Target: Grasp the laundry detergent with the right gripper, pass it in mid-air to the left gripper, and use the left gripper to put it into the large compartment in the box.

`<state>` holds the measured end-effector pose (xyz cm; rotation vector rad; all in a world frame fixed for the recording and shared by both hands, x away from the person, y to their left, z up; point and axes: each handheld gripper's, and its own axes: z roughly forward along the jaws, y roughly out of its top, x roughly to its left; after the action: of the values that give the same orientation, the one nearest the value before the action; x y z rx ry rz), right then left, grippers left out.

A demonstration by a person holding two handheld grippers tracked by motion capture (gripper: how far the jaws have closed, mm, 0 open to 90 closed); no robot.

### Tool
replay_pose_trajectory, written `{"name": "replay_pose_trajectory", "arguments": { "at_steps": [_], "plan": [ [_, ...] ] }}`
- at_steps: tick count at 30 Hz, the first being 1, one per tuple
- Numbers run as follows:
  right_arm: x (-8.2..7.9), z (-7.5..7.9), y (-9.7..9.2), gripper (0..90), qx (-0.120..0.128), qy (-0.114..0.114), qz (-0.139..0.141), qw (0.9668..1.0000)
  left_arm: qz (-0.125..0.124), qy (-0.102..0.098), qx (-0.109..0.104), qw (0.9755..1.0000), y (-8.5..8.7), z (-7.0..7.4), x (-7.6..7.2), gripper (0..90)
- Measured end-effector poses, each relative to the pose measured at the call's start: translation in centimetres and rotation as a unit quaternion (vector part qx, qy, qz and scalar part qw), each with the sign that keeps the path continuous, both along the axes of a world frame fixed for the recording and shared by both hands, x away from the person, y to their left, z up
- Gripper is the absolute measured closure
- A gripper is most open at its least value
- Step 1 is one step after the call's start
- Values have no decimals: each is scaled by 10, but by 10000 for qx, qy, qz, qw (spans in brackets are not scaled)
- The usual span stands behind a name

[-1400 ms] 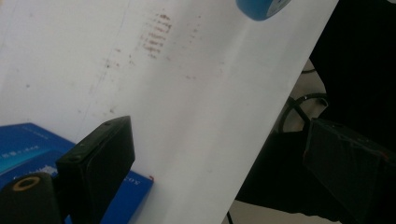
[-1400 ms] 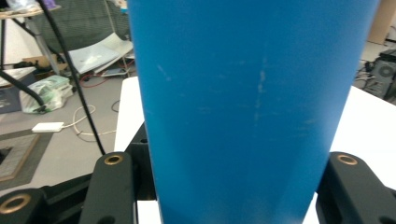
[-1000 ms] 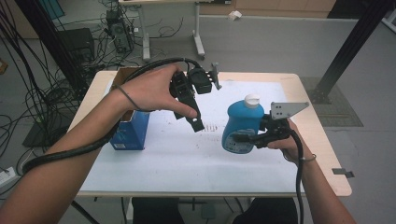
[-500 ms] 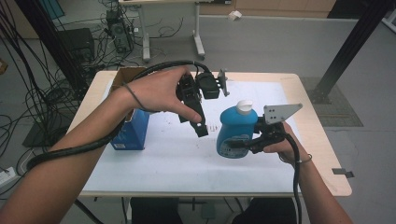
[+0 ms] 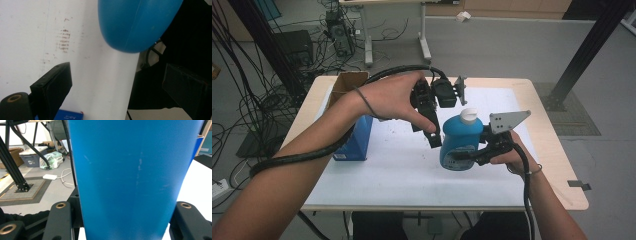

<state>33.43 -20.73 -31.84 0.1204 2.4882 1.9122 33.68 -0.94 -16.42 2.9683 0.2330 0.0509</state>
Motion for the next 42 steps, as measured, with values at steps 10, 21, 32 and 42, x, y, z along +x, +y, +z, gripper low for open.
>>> {"name": "replay_pose_trajectory", "arguments": {
  "at_steps": [10, 21, 32, 42],
  "plan": [
    [-1, 1, 8, 442, -43, -28, 65, 10000, -76, 6, -11, 10000, -8, -2, -1, 91],
    [-1, 6, 18, 442, -41, -77, 165, 9998, -174, -17, -75, 9998, -12, 0, -3, 91],
    [-1, 7, 28, 441, -58, -88, 226, 9997, -242, -45, -134, 9996, -18, -1, -6, 91],
    [-1, 6, 35, 441, -94, -73, 278, 9995, -332, -35, -92, 9994, -25, -4, -9, 91]
  ]
}}
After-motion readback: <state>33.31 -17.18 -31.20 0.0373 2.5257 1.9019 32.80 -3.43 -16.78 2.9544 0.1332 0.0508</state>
